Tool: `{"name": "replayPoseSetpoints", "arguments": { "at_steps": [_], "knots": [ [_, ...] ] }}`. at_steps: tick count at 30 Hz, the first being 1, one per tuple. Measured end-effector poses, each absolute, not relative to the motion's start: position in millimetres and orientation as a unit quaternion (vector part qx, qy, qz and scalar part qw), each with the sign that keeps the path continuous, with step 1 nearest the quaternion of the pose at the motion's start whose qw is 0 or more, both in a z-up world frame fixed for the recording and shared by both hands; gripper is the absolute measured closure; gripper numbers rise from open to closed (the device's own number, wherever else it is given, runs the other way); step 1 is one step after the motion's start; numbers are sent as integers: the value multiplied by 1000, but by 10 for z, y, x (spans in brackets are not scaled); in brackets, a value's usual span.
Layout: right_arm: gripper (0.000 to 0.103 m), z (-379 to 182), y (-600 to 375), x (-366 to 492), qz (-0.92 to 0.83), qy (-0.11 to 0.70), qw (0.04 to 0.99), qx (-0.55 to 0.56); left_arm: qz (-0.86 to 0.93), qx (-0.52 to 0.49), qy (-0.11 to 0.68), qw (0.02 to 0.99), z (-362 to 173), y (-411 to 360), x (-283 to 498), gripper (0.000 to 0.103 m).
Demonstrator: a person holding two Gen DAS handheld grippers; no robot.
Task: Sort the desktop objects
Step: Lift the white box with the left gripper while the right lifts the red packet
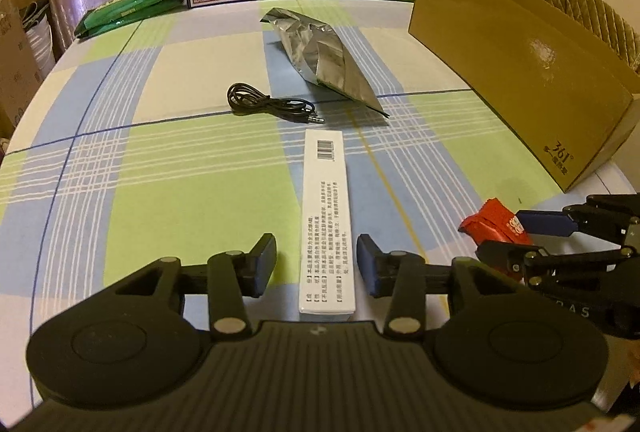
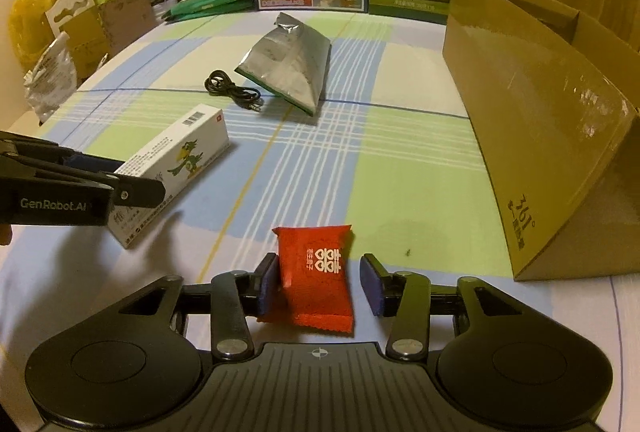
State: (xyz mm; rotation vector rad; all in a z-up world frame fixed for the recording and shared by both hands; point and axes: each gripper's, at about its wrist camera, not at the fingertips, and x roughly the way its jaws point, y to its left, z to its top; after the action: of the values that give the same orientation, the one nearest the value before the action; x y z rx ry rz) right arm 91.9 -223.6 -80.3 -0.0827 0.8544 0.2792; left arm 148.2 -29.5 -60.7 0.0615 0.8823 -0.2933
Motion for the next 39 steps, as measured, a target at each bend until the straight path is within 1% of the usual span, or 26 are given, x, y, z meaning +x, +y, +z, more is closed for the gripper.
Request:
{"name": "replayPoseSetpoints", "arguments": {
  "at_steps": [5,16,19,21,30,31,35,39],
  "knots": [
    [61,-815,-2184,940,139,408,901,-44,-147,12,427,892,-624,-299,1592,64],
    [61,-839,-2143,976,144,405,902,-53,-143,31,437,888,-726,-416,1708,66],
    [61,-842,-2141,978,144,405,901,-54,-137,37,436,889,-738,-417,1714,73],
    [61,-843,-2142,979,144,405,901,-54,-136,48,434,889,-739,-426,1704,81],
    [61,-848,-2159,989,133,409,901,-54,-141,46,431,890,-713,-422,1678,82],
    [62,-845,-2160,987,133,409,901,-54,-141,46,430,891,-709,-422,1673,82],
    [74,-833,-2156,985,132,409,901,-56,-142,46,428,892,-692,-423,1658,82],
    [76,-790,-2169,973,124,397,908,-57,-144,45,428,891,-689,-428,1655,81]
  ]
}}
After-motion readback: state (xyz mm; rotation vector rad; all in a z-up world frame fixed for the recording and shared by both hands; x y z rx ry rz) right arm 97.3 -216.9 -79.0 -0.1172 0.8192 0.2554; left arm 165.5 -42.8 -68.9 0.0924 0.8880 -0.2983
